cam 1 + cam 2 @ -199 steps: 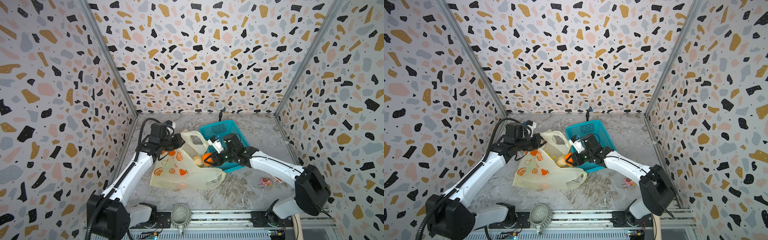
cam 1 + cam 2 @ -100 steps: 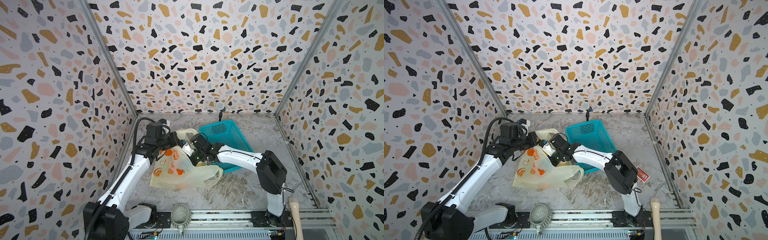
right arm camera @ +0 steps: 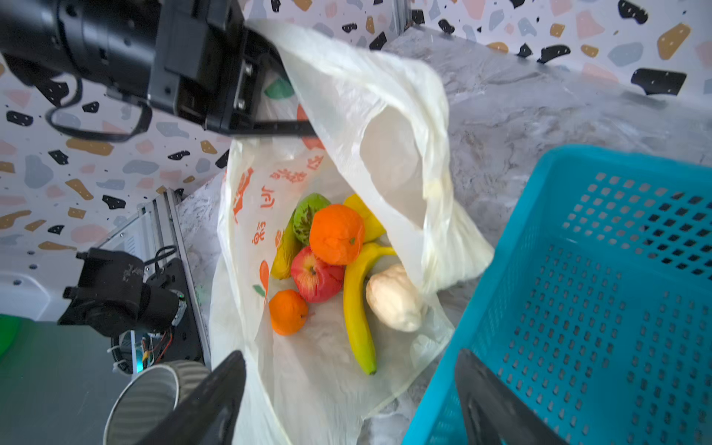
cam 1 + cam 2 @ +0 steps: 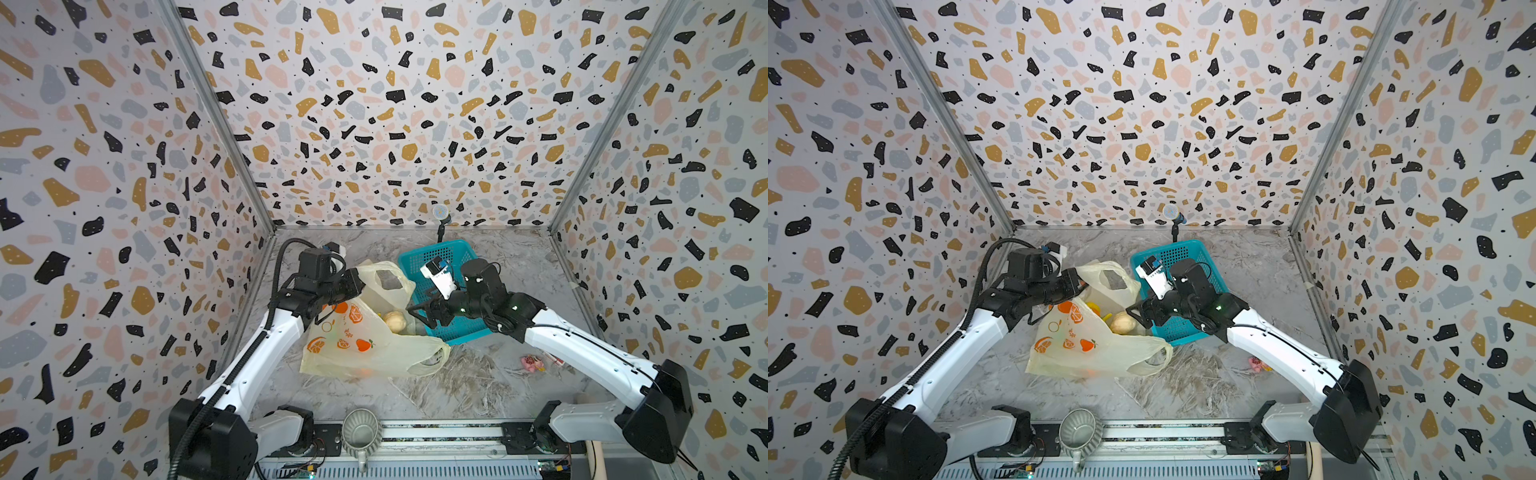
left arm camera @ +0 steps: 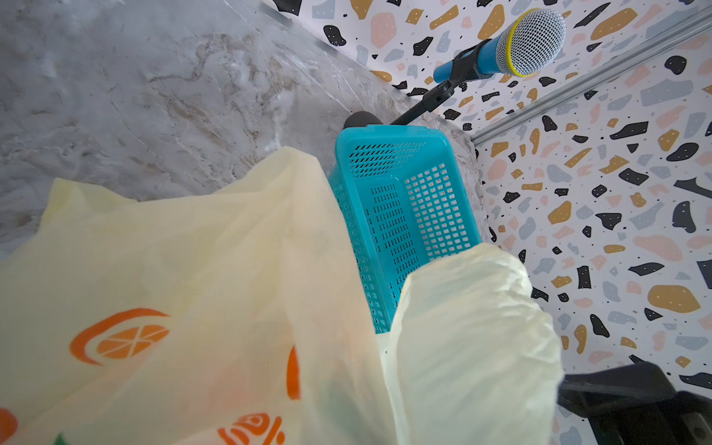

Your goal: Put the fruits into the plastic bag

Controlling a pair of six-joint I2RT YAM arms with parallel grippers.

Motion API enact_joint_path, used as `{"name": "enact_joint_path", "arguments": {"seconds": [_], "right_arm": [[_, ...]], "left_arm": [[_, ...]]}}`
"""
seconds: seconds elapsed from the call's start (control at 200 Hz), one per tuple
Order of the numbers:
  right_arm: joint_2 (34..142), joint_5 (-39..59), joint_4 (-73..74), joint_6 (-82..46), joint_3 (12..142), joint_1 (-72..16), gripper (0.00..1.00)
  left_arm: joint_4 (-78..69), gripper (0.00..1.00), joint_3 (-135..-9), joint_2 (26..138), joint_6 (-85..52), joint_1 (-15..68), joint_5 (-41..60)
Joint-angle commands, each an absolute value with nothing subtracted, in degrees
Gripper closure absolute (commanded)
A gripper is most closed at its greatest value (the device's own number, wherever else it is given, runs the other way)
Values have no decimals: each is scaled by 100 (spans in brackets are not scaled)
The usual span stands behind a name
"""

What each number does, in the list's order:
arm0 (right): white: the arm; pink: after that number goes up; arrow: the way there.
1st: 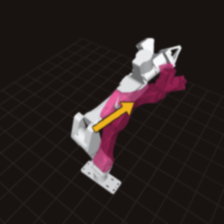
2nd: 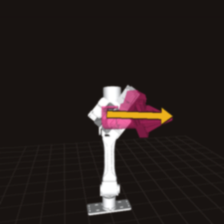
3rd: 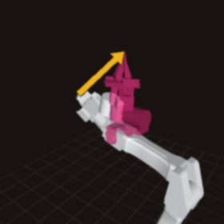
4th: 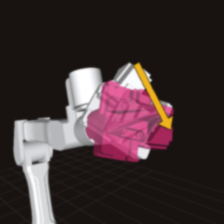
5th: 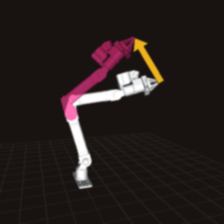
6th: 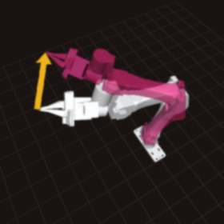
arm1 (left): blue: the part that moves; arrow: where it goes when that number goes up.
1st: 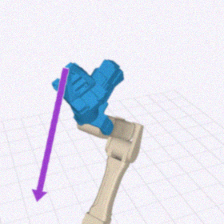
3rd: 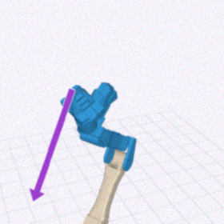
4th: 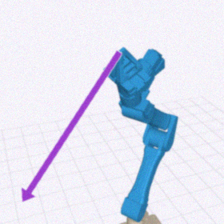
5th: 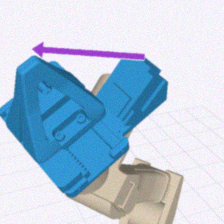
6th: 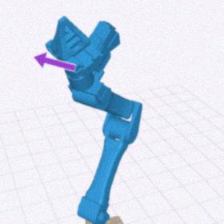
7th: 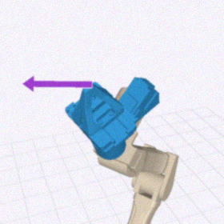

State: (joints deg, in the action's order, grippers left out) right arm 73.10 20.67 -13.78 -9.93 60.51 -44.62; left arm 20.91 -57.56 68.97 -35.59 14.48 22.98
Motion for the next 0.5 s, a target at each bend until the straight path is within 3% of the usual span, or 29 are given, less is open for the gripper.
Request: {"name": "enact_joint_path", "arguments": {"seconds": [0.0,0.255,0.496], "right_arm": [[7136,1917,-2052,-998,5762,-4496,15],[6336,1577,-2705,-1535,4898,-4508,15],[5624,1835,-2733,-2055,3973,-4509,16]], "left_arm": [[1950,100,-5828,6950,-3554,1454,2287],[2004,100,-5889,7005,-3498,1452,2253],[2030,100,-5902,7053,-3471,1451,2306]]}}
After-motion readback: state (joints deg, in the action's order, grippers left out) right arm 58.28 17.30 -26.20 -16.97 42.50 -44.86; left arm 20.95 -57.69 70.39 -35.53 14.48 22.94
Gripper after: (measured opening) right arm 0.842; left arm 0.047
